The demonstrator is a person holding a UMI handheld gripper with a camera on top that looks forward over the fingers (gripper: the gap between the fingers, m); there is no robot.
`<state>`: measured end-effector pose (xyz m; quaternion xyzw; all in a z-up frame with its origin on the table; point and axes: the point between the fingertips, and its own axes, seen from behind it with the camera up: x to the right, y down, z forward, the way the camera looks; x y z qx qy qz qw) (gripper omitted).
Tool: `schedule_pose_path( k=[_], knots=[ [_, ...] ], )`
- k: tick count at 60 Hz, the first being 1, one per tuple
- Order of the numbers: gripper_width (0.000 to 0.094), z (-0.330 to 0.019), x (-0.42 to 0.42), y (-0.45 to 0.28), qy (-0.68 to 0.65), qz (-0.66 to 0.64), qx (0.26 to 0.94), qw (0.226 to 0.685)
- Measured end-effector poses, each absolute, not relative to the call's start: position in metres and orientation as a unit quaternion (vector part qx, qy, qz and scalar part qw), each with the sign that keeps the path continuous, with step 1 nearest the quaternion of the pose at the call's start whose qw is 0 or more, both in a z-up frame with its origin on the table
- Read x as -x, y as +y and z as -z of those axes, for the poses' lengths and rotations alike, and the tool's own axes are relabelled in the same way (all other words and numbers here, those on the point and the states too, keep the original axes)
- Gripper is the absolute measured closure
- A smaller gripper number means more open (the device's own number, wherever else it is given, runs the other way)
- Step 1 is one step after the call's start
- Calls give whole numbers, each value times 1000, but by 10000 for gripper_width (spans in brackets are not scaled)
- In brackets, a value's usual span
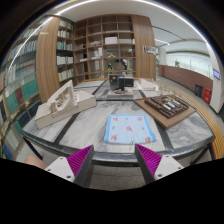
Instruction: Fold towel
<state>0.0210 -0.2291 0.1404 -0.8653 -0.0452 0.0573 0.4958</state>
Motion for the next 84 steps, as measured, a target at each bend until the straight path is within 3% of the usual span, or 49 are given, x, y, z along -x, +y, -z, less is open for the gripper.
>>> schedule_pose_path(
  k=[5,15,26,32,42,44,64,67,71,84],
  knots=[
    [85,-134,-25,-219,-50,-47,870,488],
    [96,-110,-7,-132,-69,-28,871,485],
    [185,-76,42,-29,-81,-45,867,490],
    [190,-48,64,15,-93,-41,873,478],
    [342,14,75,43,-125,-35,888,441],
    [416,12,74,49,-120,-38,883,452],
    [450,13,58,56,-105,-69,882,455],
    [613,13,49,59,-91,-56,883,458],
    [909,13,35,63,-59,-41,885,460],
    [933,11,36,64,-107,3,883,457]
  ],
)
